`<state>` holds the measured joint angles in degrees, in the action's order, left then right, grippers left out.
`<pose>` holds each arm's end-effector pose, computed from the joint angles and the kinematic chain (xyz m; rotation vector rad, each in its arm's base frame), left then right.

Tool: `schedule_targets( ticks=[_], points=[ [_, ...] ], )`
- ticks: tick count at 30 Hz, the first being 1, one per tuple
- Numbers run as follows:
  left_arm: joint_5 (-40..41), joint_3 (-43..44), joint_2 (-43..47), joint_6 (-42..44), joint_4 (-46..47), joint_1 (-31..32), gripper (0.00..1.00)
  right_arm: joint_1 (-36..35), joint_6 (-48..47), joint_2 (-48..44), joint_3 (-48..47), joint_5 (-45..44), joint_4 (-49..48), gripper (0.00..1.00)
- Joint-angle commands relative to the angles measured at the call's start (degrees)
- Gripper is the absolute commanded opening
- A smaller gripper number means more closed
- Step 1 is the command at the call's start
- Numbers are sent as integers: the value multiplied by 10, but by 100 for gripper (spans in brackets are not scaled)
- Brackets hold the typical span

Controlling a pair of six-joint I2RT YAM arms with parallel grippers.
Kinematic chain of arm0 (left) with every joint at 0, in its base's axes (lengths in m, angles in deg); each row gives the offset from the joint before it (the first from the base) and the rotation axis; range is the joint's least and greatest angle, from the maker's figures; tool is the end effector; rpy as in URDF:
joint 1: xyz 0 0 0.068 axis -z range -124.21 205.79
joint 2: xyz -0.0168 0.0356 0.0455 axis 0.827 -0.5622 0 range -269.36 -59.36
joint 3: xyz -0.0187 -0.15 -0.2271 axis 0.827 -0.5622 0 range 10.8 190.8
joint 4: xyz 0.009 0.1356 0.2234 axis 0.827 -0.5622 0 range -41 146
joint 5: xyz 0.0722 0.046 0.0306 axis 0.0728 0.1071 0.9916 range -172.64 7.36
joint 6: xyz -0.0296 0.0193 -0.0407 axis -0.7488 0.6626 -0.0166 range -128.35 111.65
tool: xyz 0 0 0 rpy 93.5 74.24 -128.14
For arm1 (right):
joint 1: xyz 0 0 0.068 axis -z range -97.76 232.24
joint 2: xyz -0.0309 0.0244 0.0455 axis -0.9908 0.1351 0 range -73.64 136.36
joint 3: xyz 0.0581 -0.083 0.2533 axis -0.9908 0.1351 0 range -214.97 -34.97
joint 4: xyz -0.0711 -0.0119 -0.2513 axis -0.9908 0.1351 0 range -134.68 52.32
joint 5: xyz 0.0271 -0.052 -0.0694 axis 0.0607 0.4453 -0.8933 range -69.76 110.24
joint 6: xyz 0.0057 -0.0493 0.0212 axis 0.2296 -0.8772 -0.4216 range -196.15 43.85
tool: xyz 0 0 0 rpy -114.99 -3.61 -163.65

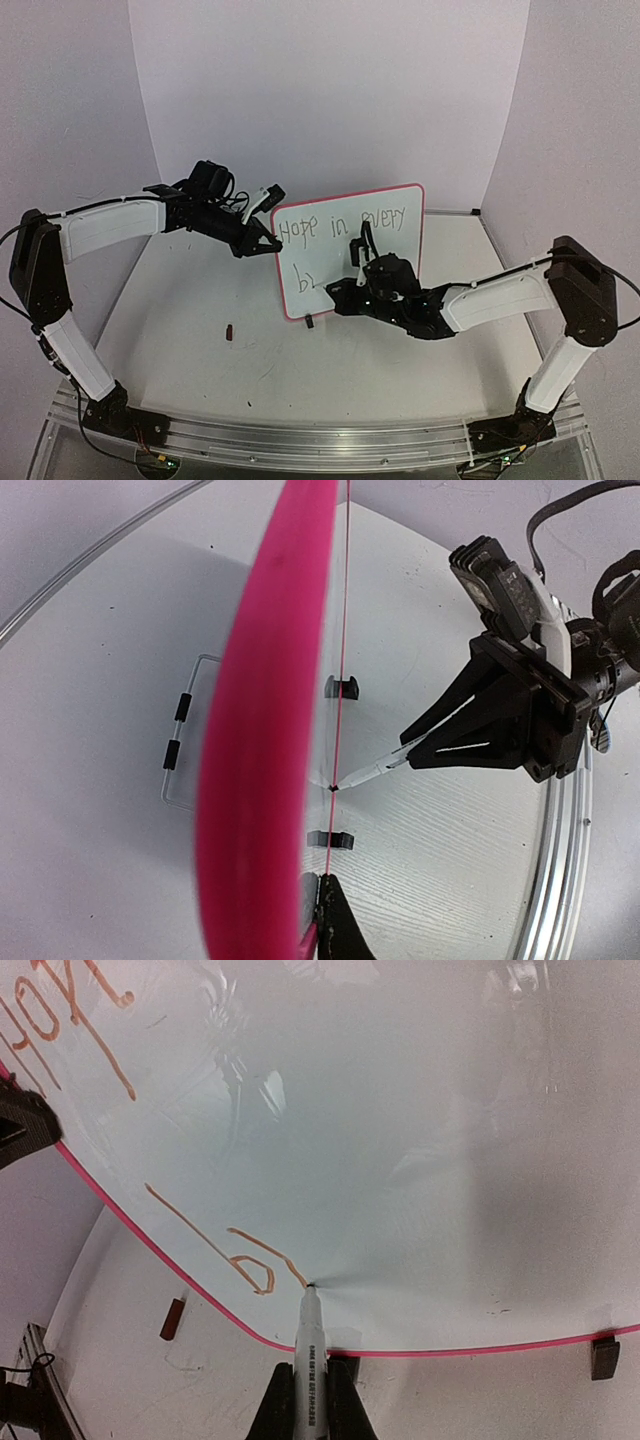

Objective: Write a sentence on the whiteboard

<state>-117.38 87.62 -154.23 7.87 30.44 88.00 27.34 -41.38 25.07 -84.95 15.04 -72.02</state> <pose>0.3012 -0.2138 0.2865 1.2192 1.9625 -0.8458 0.2144 0.2996 0.1899 -0.2976 2.0424 0.9257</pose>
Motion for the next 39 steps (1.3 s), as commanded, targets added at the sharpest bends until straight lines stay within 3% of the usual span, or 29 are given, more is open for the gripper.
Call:
schedule_targets(
  ticks=[1, 39],
  points=[
    [42, -4, 5, 28, -38, 1, 0, 5, -4, -32, -8, -33, -10, 0],
    [42, -5, 8, 29, -38, 1, 0, 5, 14, -32, 11, -75, -16, 0]
  ],
)
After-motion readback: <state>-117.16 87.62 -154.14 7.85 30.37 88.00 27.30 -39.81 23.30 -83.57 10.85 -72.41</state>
